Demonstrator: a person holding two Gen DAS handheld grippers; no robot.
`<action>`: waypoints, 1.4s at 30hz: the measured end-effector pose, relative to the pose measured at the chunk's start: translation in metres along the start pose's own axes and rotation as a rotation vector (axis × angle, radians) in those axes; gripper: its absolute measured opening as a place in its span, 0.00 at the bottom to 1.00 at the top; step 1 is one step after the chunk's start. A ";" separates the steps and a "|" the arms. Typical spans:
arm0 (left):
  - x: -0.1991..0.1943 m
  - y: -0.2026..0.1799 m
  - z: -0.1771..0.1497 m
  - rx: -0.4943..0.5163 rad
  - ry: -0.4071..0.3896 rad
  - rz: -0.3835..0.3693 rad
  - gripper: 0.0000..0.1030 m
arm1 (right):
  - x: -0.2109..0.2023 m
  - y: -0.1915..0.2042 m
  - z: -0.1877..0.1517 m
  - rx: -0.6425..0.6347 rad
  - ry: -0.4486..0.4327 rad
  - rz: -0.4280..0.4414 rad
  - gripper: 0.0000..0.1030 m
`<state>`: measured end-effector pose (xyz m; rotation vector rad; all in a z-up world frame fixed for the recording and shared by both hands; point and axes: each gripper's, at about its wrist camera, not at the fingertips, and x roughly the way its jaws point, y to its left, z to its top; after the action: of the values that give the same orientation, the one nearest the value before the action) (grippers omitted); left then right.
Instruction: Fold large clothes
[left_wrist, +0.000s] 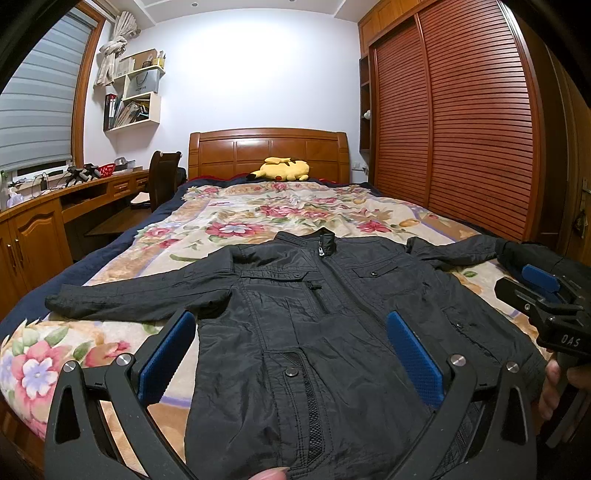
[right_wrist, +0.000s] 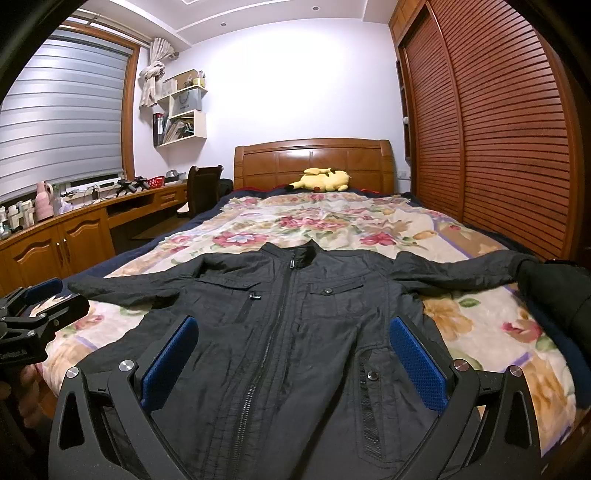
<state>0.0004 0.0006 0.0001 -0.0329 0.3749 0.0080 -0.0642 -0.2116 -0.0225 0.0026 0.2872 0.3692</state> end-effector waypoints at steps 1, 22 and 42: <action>0.000 0.000 0.000 0.000 0.000 -0.002 1.00 | 0.000 0.000 0.000 0.000 0.000 0.000 1.00; 0.000 0.000 0.000 -0.002 0.001 -0.002 1.00 | 0.002 0.000 -0.002 -0.001 0.001 0.000 1.00; 0.000 0.000 0.000 0.000 0.002 0.000 1.00 | 0.001 0.002 -0.001 0.003 0.002 0.001 1.00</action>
<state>0.0004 0.0004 0.0000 -0.0327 0.3764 0.0076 -0.0638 -0.2096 -0.0240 0.0056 0.2896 0.3701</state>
